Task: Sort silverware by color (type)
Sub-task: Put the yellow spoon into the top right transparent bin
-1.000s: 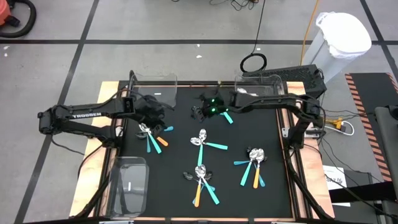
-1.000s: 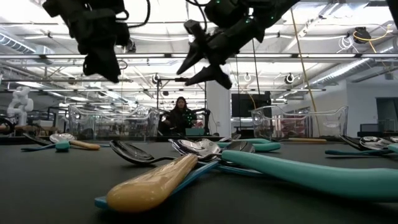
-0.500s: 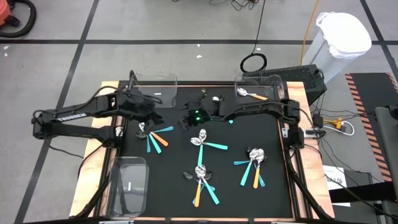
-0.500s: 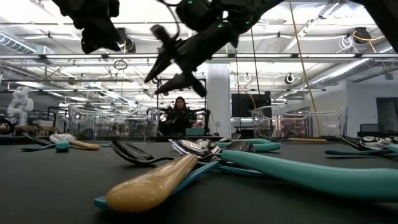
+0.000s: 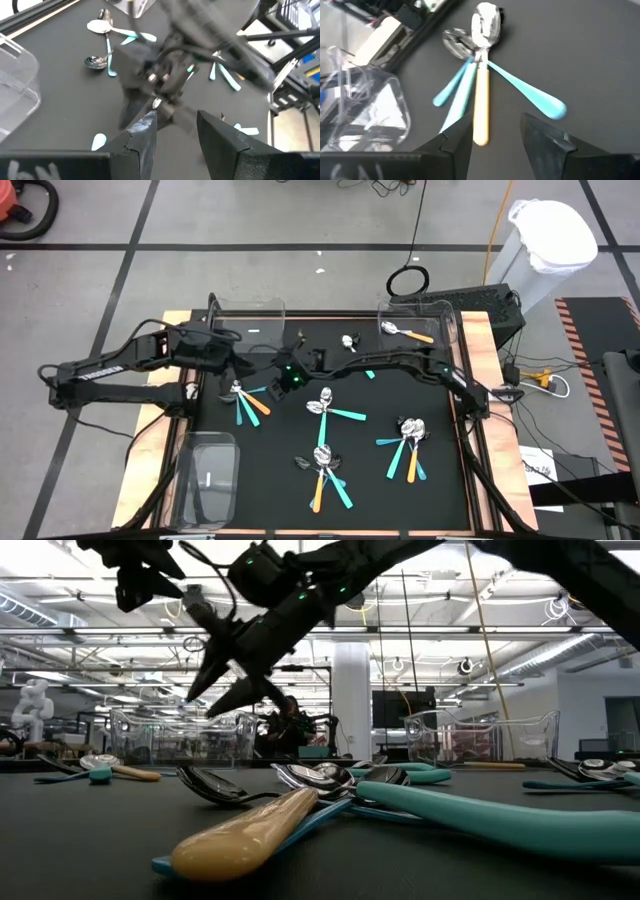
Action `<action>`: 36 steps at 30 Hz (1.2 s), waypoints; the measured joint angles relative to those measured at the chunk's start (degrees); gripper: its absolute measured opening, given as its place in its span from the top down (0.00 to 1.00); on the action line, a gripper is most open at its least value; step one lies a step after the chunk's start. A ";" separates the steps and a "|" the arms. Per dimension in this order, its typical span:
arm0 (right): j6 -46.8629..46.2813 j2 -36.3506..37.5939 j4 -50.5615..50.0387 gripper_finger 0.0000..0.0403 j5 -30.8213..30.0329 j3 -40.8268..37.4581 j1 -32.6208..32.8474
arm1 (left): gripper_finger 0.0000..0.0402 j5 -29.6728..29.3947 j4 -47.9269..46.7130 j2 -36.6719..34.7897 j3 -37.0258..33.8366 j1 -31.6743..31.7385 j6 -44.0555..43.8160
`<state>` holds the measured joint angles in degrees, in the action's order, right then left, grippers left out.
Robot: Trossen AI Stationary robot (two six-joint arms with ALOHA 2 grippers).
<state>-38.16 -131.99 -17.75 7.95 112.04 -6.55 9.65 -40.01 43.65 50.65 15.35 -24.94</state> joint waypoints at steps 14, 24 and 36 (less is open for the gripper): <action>4.86 -14.01 0.38 0.61 0.60 15.01 1.57 | 0.65 -0.91 -3.03 -0.49 -0.09 -0.15 -6.83; 17.75 -15.30 3.54 0.56 -8.12 15.07 3.59 | 0.65 -3.82 -3.70 -0.40 -0.09 -0.11 -7.73; 24.10 -18.08 7.25 0.43 -7.72 15.09 4.25 | 0.65 -6.03 -4.84 -0.20 -0.09 -0.11 -7.73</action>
<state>-14.07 -150.06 -10.50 0.23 127.13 -2.30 3.62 -44.86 43.45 50.57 15.25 -32.67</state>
